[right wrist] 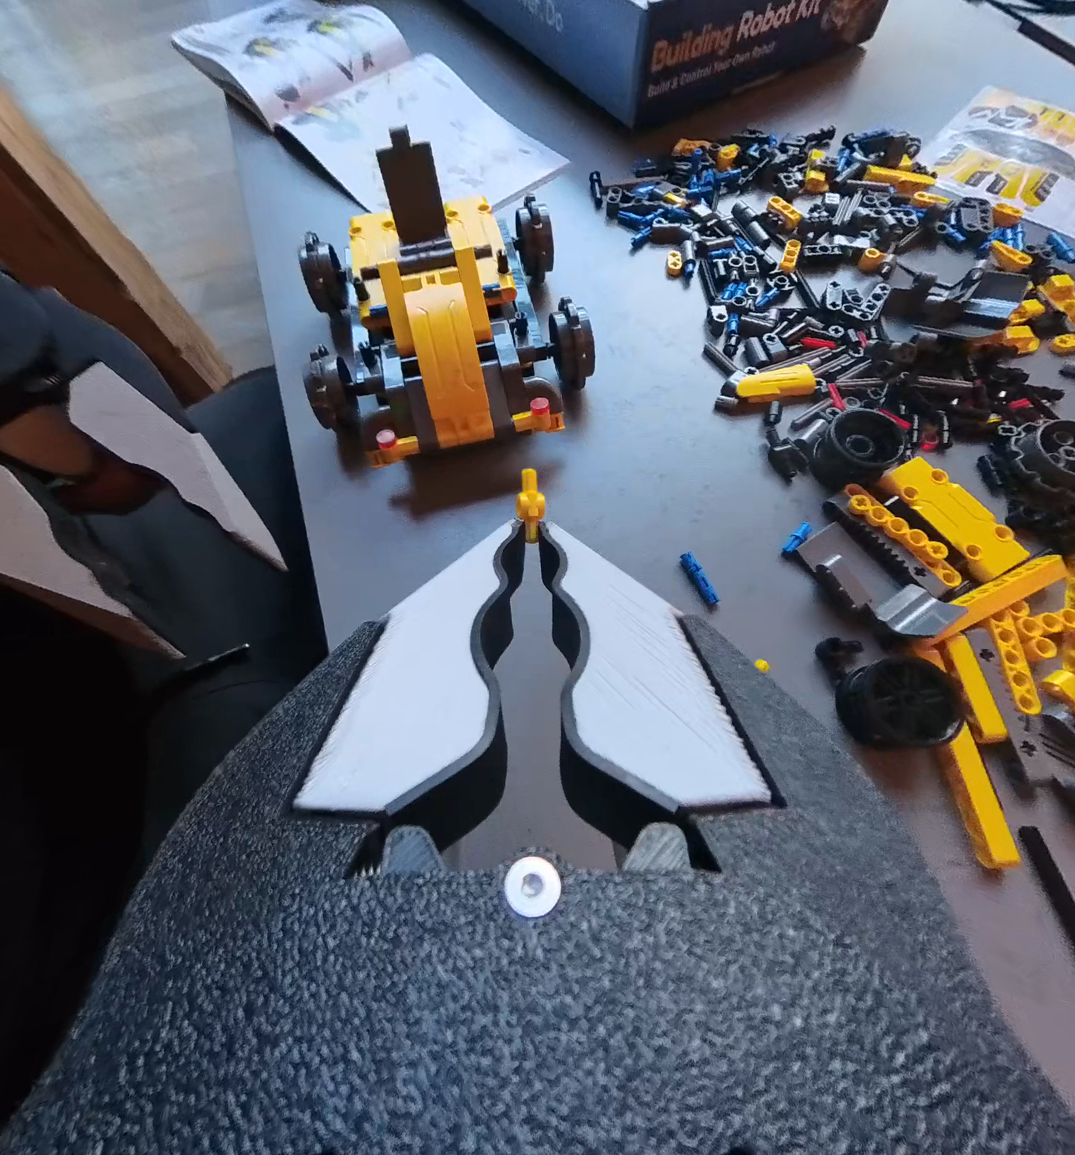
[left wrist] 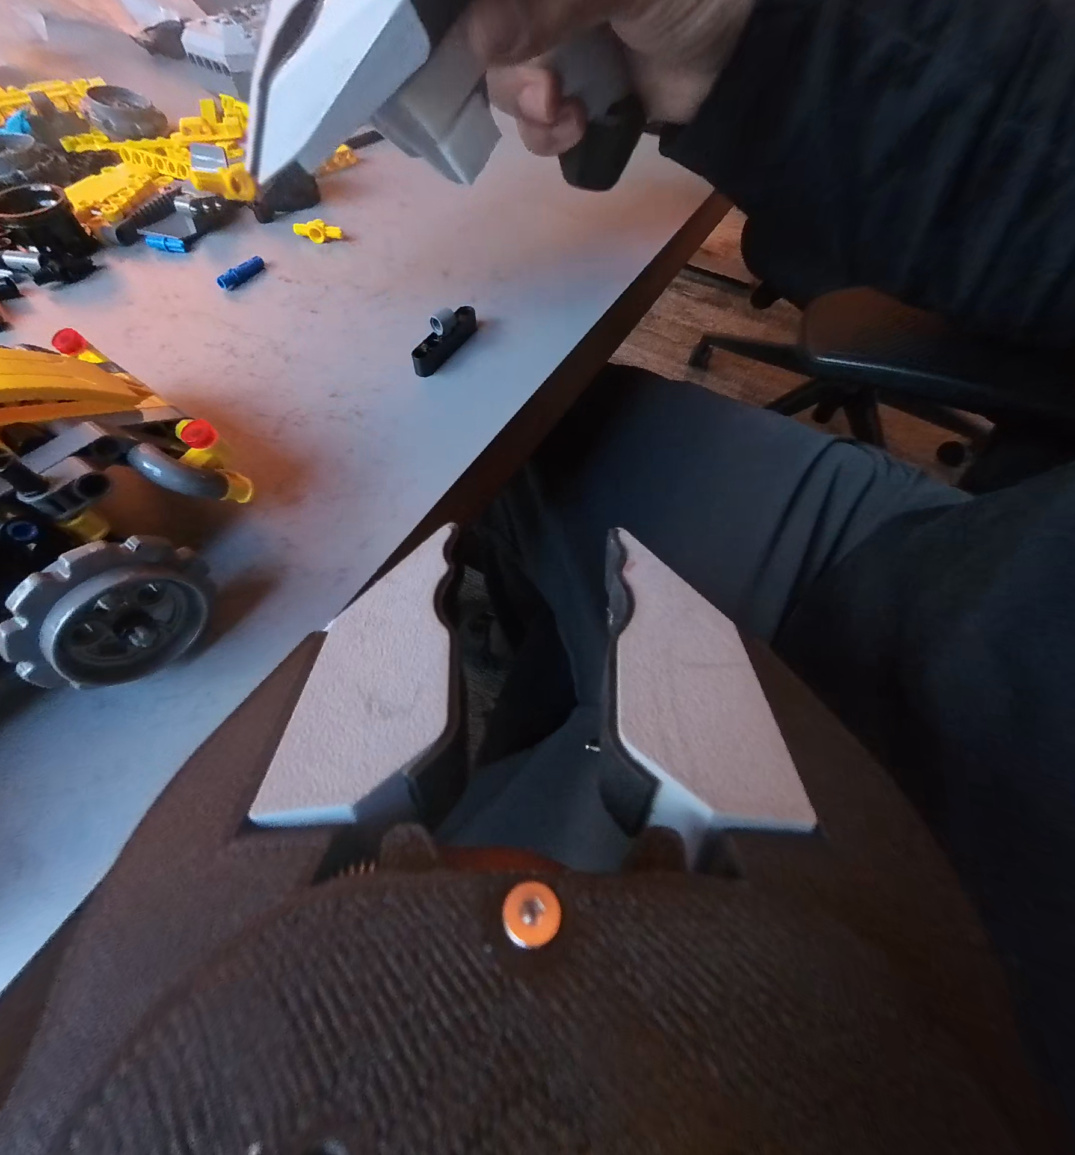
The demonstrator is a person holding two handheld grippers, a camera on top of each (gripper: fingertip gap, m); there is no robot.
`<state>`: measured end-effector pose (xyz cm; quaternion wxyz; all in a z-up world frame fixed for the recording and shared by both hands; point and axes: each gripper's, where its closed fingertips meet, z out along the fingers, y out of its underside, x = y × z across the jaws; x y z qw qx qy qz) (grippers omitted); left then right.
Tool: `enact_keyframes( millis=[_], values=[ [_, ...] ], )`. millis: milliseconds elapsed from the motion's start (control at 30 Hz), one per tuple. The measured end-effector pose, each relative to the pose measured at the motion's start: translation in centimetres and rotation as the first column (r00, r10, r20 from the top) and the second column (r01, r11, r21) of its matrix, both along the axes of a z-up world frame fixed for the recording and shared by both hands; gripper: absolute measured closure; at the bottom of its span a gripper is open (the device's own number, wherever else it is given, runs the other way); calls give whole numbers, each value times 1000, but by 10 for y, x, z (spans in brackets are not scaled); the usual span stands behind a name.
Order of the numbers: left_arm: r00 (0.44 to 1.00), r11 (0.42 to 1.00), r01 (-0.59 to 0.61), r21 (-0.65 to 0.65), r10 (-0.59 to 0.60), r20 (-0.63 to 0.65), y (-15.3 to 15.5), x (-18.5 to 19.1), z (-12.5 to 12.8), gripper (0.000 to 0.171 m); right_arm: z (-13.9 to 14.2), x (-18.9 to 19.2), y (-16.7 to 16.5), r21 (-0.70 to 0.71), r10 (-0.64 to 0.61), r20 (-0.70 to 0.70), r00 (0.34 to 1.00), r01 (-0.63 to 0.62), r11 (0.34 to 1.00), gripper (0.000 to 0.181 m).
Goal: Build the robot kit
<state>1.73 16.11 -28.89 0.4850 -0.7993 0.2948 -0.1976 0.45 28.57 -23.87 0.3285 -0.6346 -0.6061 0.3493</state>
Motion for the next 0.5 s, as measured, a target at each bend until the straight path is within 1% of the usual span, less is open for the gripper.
enact_keyframes(
  millis=[100, 167, 267, 333, 500],
  values=[
    [1000, 1000, -3, 1, 3, -8, 1, 0, -1, 129, 4, 2, -3, -21, 4, -39, 999, -5, 1000, 178],
    [1000, 1000, -11, 4, 11, -10, 2, 0, 0, 130, 11, 1, -9, -24, 31, -79, 996, -33, 999, 178],
    [1000, 1000, -20, -1, 20, 1, 3, -1, 0, 131, 18, 3, -15, 22, 60, -100, 993, -58, 998, 178],
    [1000, 1000, -20, -10, 20, 5, 3, -1, -1, 131, 13, 7, -10, 50, 38, -71, 997, -35, 998, 178],
    [1000, 1000, -15, -11, 15, -10, 2, 1, -3, 132, -10, 24, 7, 66, -48, 21, 999, 46, 997, 178]
  ],
)
